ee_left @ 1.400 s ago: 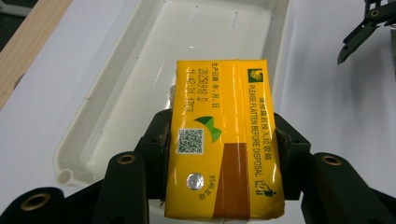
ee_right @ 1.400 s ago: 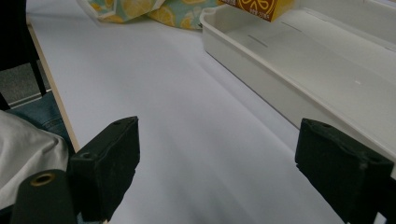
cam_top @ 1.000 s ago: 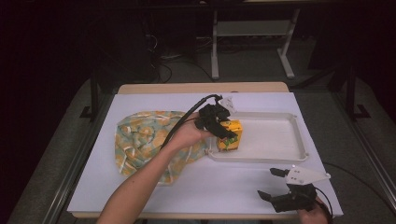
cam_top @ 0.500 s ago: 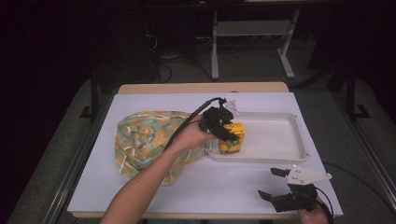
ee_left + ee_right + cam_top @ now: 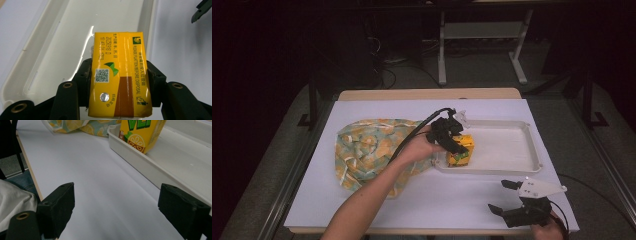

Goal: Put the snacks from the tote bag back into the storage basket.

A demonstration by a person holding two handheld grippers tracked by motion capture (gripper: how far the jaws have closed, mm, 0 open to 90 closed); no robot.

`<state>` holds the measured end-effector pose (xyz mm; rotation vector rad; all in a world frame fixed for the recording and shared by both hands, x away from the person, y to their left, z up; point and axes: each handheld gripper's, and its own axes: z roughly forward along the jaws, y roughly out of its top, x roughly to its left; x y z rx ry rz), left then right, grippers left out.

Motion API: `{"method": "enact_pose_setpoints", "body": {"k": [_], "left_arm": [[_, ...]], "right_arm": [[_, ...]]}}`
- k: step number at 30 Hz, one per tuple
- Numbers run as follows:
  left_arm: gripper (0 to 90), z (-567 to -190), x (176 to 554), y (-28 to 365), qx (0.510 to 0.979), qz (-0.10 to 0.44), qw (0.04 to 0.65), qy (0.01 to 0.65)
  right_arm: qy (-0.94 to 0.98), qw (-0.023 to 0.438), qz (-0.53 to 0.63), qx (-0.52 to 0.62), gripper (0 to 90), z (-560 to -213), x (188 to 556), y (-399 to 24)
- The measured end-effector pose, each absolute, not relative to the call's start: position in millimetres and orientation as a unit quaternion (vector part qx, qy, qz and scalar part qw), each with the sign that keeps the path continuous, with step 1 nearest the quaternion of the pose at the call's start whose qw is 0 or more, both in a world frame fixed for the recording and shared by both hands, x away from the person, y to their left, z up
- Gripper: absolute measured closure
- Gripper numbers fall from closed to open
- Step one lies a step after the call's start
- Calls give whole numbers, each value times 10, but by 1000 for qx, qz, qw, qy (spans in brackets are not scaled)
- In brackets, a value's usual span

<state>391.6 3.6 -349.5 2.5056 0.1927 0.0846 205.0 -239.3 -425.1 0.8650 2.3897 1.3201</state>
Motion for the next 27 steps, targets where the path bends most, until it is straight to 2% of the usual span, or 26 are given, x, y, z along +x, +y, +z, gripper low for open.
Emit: {"method": "enact_pose_setpoints", "body": {"k": [27], "left_arm": [[500, -3540, 3931, 10, 950, 32, 301, 73]], "right_arm": [[826, 138, 458, 298, 134, -4255, 2052, -2399]]}}
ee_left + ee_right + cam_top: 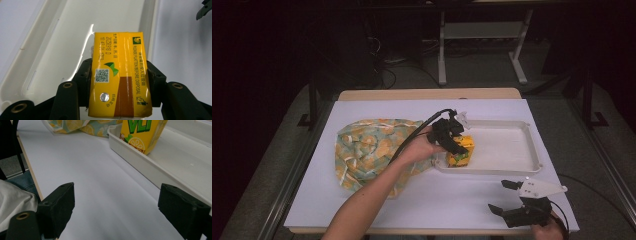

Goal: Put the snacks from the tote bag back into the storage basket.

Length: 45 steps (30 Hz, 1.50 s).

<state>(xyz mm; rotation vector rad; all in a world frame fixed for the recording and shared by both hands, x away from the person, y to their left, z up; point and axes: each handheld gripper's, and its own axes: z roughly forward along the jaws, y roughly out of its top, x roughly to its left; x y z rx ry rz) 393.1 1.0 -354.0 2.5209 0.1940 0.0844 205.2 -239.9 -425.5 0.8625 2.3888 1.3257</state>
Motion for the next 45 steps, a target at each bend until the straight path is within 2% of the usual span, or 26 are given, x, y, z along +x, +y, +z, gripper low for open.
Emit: {"method": "enact_pose_setpoints", "body": {"k": [25, 45], "left_arm": [[498, -3610, 3938, 48, 950, 22, 303, 74], [497, -3636, 3883, 70, 951, 36, 304, 48]], "right_arm": [[826, 139, 458, 299, 134, -4260, 2056, -2394], [825, 137, 458, 301, 134, -4261, 2051, -2385]]}}
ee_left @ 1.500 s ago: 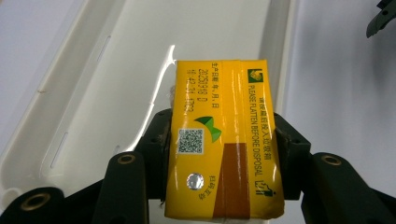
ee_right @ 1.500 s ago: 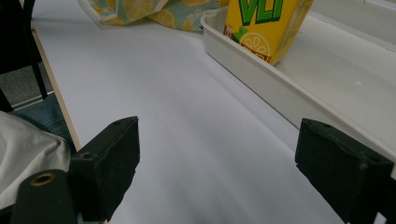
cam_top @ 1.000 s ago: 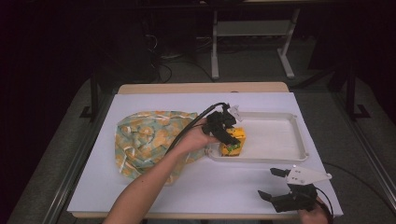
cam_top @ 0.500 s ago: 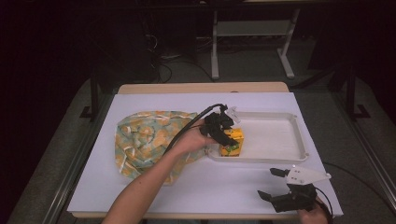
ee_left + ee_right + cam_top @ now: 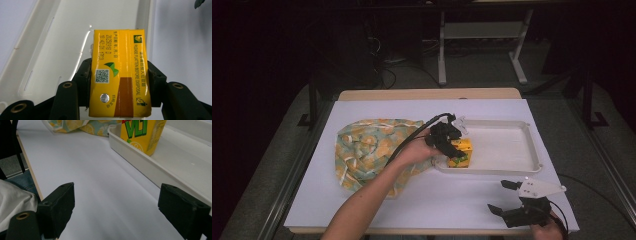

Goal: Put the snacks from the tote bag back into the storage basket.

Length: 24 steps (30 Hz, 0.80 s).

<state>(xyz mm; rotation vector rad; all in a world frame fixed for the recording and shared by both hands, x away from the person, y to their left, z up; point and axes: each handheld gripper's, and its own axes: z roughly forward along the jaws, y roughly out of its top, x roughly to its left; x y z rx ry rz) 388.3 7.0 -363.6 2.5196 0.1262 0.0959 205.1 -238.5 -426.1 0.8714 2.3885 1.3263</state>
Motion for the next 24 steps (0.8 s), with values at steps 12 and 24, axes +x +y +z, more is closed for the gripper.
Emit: {"method": "enact_pose_setpoints", "body": {"k": [12, 24], "left_arm": [[496, -3641, 3874, 73, 952, 41, 303, 31], [494, -3638, 3847, 70, 953, 48, 298, 32]], "right_arm": [[826, 136, 456, 303, 134, -4266, 2053, -2384], [827, 136, 454, 303, 135, -4273, 2059, -2368]]}}
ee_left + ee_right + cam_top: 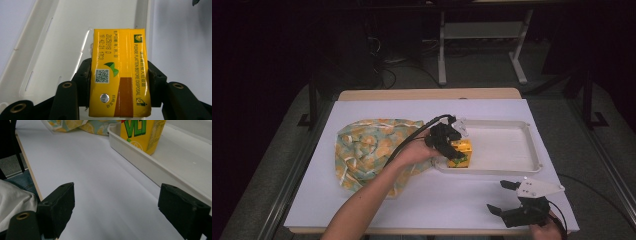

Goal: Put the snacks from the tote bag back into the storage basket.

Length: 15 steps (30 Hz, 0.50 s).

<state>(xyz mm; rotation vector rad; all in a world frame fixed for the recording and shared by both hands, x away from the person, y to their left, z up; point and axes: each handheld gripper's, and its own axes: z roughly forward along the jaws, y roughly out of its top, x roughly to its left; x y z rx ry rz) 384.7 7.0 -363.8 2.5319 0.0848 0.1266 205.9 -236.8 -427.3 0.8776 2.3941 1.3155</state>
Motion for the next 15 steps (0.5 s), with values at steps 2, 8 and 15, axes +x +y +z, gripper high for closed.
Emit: {"method": "enact_pose_setpoints", "body": {"k": [2, 8, 15], "left_arm": [[493, -3637, 3845, 69, 953, 48, 297, 32], [489, -3634, 3841, 68, 954, 49, 295, 31], [473, -3630, 3825, 63, 954, 52, 294, 34]], "right_arm": [[827, 136, 454, 303, 134, -4273, 2060, -2367], [826, 136, 455, 304, 135, -4276, 2061, -2367], [826, 136, 454, 306, 135, -4281, 2065, -2362]]}}
